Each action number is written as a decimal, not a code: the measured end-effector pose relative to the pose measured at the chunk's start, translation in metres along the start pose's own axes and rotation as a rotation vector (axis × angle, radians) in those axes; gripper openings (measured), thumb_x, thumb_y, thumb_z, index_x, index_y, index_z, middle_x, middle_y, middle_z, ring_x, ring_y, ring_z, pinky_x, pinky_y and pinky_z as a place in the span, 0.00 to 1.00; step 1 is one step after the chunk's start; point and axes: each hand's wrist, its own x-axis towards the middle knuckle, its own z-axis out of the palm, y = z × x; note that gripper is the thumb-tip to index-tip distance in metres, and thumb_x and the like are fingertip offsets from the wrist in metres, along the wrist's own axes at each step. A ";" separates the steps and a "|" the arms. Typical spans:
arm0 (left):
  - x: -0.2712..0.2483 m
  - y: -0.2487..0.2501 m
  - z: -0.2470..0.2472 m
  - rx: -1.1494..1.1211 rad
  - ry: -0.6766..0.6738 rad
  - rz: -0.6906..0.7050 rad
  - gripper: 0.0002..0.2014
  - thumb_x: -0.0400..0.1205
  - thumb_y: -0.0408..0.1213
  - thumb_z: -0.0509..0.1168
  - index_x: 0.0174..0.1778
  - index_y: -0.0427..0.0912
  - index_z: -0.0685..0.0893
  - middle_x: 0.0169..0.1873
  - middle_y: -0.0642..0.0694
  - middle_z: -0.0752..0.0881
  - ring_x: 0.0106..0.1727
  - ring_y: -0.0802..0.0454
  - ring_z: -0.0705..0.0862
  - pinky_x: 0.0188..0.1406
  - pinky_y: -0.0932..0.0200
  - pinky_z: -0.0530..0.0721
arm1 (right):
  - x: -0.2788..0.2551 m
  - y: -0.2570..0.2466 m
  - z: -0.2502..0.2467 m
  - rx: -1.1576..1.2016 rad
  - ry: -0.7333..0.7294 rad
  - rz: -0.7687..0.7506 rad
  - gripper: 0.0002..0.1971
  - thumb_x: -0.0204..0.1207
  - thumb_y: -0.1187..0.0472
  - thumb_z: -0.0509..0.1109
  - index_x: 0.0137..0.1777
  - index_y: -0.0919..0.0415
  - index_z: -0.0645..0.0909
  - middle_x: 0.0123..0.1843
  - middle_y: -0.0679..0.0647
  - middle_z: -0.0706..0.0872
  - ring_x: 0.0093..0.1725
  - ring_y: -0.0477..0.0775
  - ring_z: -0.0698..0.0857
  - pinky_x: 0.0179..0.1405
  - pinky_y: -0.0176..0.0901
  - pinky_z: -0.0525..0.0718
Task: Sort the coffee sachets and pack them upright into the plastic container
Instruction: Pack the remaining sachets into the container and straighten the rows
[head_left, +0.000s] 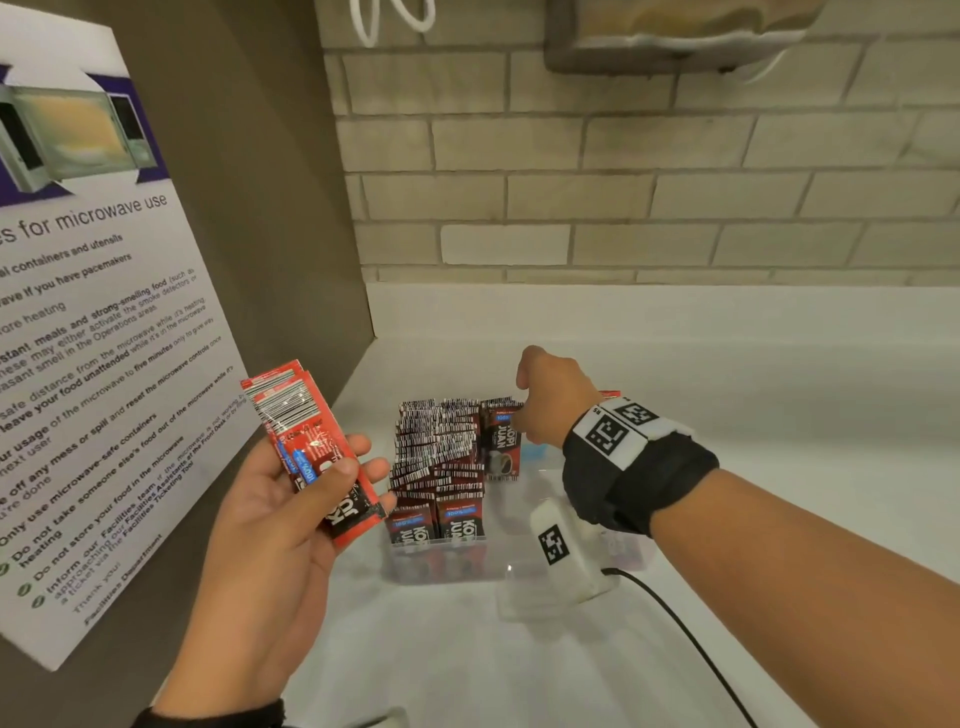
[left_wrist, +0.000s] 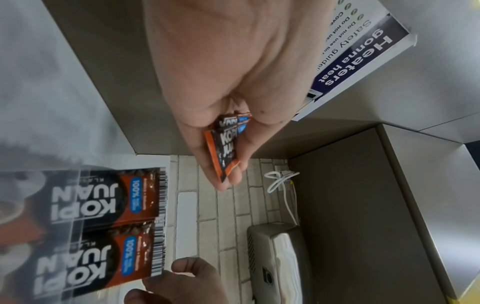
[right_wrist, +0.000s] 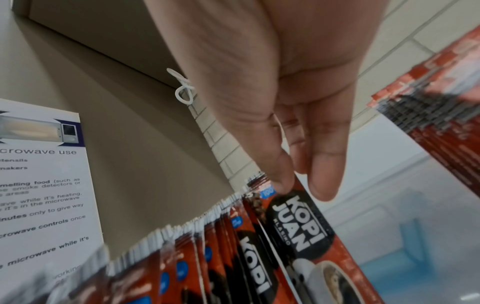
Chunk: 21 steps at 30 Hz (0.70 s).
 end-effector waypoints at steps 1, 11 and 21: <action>-0.001 0.000 0.001 0.002 -0.010 -0.009 0.20 0.64 0.34 0.69 0.54 0.40 0.80 0.38 0.47 0.90 0.37 0.53 0.90 0.30 0.60 0.88 | 0.000 0.001 0.000 0.006 0.004 0.005 0.17 0.73 0.73 0.68 0.61 0.68 0.70 0.46 0.60 0.77 0.41 0.58 0.80 0.28 0.39 0.75; -0.002 0.002 0.014 -0.093 -0.093 -0.159 0.14 0.80 0.22 0.53 0.55 0.39 0.80 0.37 0.43 0.86 0.32 0.52 0.85 0.23 0.60 0.84 | -0.010 -0.002 -0.018 0.062 0.111 -0.109 0.14 0.74 0.66 0.71 0.57 0.65 0.73 0.50 0.58 0.79 0.45 0.57 0.80 0.34 0.42 0.72; 0.010 0.015 0.044 -0.032 -0.119 -0.078 0.20 0.79 0.18 0.60 0.65 0.36 0.78 0.54 0.34 0.87 0.54 0.40 0.88 0.45 0.52 0.90 | -0.082 -0.045 -0.024 0.828 -0.025 -0.370 0.10 0.69 0.61 0.77 0.47 0.56 0.80 0.39 0.49 0.78 0.32 0.47 0.76 0.33 0.39 0.77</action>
